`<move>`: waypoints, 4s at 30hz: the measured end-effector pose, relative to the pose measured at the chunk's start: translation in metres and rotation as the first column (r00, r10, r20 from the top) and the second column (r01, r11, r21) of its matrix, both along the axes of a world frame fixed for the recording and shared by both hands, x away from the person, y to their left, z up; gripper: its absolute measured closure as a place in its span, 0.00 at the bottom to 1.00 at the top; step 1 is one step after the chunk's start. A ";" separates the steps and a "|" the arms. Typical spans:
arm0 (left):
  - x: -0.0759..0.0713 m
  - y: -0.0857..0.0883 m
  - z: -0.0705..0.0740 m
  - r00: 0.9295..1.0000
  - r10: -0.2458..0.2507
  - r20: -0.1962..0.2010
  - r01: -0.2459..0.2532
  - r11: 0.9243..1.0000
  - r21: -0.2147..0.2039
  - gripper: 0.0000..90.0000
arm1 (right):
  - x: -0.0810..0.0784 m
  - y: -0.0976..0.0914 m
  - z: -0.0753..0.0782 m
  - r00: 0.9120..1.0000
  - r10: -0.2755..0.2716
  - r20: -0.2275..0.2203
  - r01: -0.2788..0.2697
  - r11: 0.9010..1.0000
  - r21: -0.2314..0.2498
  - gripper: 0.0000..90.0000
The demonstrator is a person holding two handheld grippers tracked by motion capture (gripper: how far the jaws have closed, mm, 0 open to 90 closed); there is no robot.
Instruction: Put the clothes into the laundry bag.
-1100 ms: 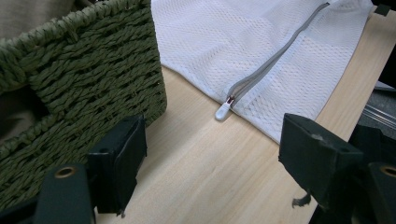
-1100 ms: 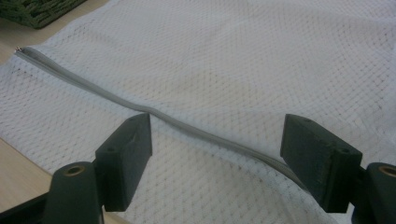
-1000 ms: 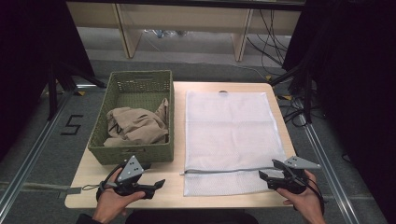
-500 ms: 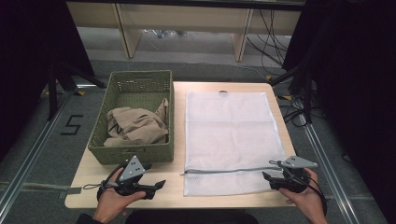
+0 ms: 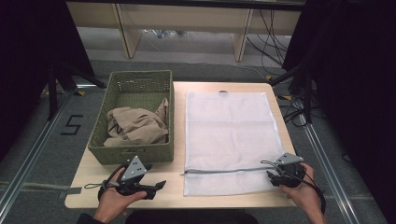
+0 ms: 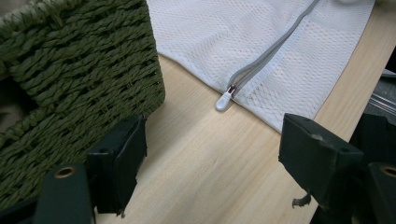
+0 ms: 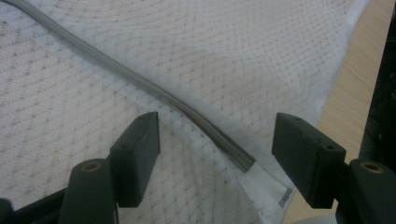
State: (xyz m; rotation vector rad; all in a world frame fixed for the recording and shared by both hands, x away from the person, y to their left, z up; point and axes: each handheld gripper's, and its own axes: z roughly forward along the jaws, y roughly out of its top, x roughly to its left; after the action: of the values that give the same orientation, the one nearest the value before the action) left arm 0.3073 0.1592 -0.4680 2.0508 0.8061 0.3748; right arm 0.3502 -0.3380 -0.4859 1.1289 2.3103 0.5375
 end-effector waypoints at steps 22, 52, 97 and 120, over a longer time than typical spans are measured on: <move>0.001 -0.001 -0.001 1.000 -0.006 -0.021 0.006 1.000 0.007 0.26 | 0.030 0.022 -0.001 0.998 0.041 0.041 -0.033 0.985 -0.171 0.40; 0.002 -0.002 0.000 1.000 -0.001 -0.006 0.001 1.000 -0.019 0.27 | 0.055 0.077 0.010 0.947 0.319 0.046 -0.320 0.948 0.000 0.92; 0.168 0.021 0.071 0.996 -0.061 -0.063 0.078 0.949 0.307 0.18 | 0.064 0.079 0.044 0.948 0.310 0.076 -0.313 0.949 0.043 0.95; 0.212 0.044 0.048 0.967 0.204 -0.152 -0.154 0.944 0.291 0.28 | 0.065 0.076 0.041 0.946 0.318 0.069 -0.321 0.946 0.034 0.94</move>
State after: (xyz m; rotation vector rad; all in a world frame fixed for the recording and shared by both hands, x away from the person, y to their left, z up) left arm 0.5190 0.2029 -0.4195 2.3033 1.1099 0.4271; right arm 0.4152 -0.2617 -0.4451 0.7445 2.4500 0.7369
